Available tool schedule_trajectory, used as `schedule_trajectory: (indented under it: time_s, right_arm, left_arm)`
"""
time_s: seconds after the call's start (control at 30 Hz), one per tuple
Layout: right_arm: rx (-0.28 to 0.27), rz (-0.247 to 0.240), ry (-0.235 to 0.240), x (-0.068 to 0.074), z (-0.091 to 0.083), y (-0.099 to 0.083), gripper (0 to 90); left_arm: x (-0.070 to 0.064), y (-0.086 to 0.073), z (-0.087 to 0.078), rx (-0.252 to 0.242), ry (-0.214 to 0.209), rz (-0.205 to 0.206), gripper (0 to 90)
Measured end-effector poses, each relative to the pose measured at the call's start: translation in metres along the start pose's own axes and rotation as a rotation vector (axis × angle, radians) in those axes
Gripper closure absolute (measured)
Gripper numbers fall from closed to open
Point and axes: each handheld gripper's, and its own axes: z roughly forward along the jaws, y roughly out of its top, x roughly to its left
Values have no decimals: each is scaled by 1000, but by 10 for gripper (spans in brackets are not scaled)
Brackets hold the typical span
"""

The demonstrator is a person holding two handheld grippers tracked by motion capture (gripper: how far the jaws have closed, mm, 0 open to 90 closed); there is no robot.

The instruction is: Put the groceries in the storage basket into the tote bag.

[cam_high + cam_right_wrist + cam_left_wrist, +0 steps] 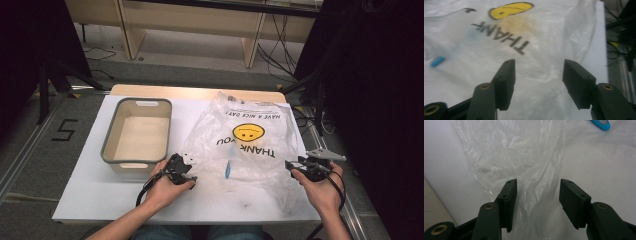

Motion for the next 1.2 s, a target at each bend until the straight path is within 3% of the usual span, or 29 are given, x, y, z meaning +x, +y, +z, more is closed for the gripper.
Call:
schedule_trajectory:
  time_s: [0.1, 0.17, 0.3, 0.4, 0.53, 0.73, 1.2]
  right_arm:
    - [5, -12, 60, 9, -6, -6, 405]
    - [23, -39, 100, 15, -8, -12, 387]
    - [79, -70, 157, 22, -7, -24, 358]
    - [124, -98, 187, 26, -6, -31, 348]
    - [205, -126, 230, 29, 1, -42, 331]
    - [243, -147, 228, 29, 4, -48, 332]
    - [290, -152, 235, 29, 8, -55, 334]
  left_arm:
    - [-3, -1, -9, -33, 38, 34, 478]
    - [-3, -2, -11, -46, 51, 28, 446]
    - [1, -6, -12, -25, 67, 17, 397]
    - [3, -9, -9, 1, 60, 1, 404]
    - [5, -12, -4, 36, 22, -18, 446]
    - [10, -12, -4, 39, -24, -71, 508]
    - [6, -11, -6, 54, -29, -65, 700]
